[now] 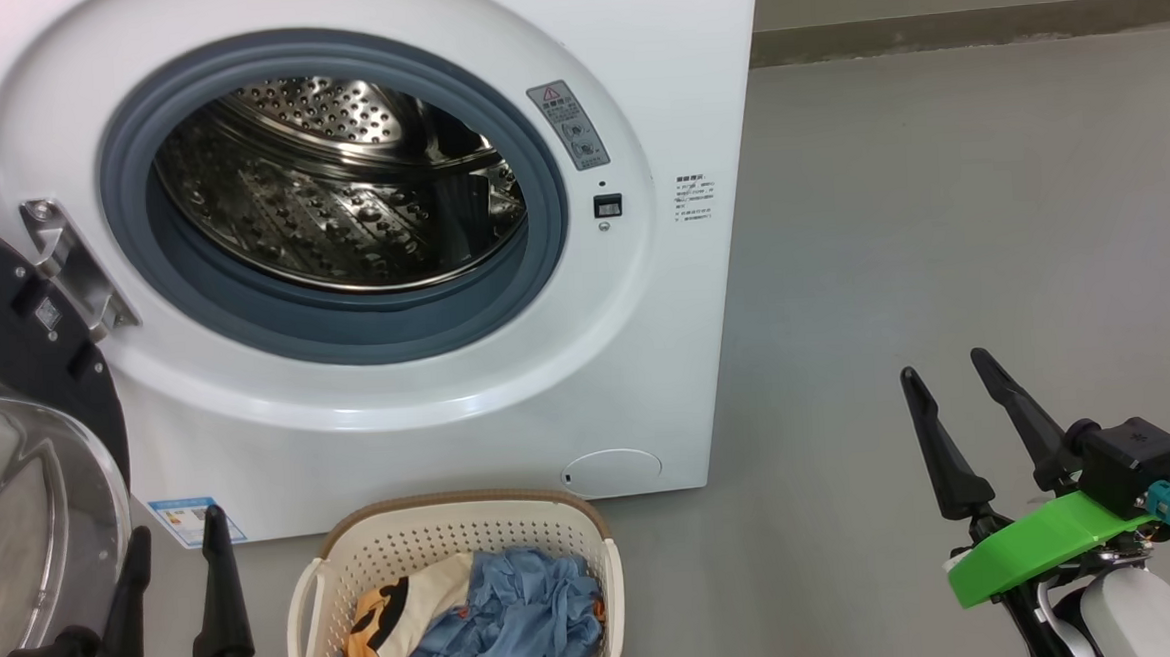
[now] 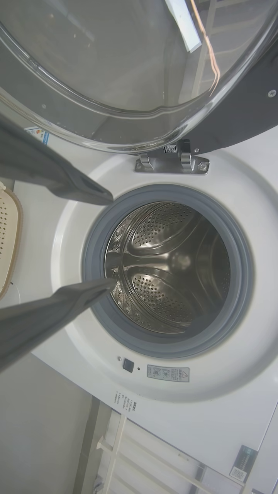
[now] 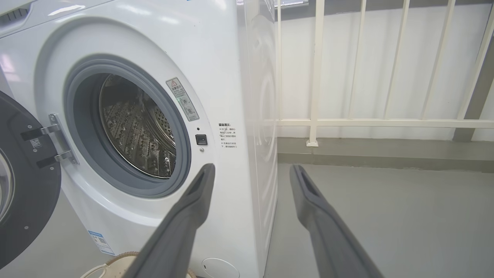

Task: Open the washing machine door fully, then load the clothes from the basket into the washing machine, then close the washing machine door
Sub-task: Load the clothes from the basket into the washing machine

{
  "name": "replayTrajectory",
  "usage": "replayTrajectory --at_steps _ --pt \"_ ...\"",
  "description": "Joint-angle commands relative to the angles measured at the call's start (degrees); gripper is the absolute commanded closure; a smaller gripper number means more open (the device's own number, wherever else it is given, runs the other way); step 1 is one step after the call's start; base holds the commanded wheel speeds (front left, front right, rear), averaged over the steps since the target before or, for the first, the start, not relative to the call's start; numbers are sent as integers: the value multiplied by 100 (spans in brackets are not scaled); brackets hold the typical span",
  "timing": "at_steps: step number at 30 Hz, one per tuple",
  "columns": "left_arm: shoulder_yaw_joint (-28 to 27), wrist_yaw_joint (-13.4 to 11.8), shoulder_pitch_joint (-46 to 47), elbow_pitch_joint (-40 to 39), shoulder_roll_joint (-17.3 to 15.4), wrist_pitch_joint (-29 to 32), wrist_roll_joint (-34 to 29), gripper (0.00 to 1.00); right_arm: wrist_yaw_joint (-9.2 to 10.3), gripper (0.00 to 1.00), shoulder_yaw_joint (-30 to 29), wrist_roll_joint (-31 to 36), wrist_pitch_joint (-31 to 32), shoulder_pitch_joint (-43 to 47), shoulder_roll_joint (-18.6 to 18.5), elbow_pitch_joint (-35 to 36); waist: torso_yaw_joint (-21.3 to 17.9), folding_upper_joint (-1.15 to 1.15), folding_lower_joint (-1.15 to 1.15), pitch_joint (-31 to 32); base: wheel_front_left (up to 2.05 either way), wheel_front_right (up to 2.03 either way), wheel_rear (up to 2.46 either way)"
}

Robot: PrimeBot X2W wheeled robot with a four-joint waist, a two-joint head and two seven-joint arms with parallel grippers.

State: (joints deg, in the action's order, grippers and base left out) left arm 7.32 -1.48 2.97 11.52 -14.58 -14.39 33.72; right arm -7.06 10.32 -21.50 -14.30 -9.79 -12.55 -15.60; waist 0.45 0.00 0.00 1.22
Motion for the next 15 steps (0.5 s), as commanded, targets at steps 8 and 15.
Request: replayTrajectory --at_steps 8,15 --pt "-197 -1 144 -136 -143 -55 -13 0 -43 0 92 70 -70 -43 -42 136 -10 0 0 -10 0 0 0" --pt "-160 -38 179 -89 -144 -55 -35 0 -43 0 93 73 -70 -46 -41 122 -14 0 0 -26 0 0 0"
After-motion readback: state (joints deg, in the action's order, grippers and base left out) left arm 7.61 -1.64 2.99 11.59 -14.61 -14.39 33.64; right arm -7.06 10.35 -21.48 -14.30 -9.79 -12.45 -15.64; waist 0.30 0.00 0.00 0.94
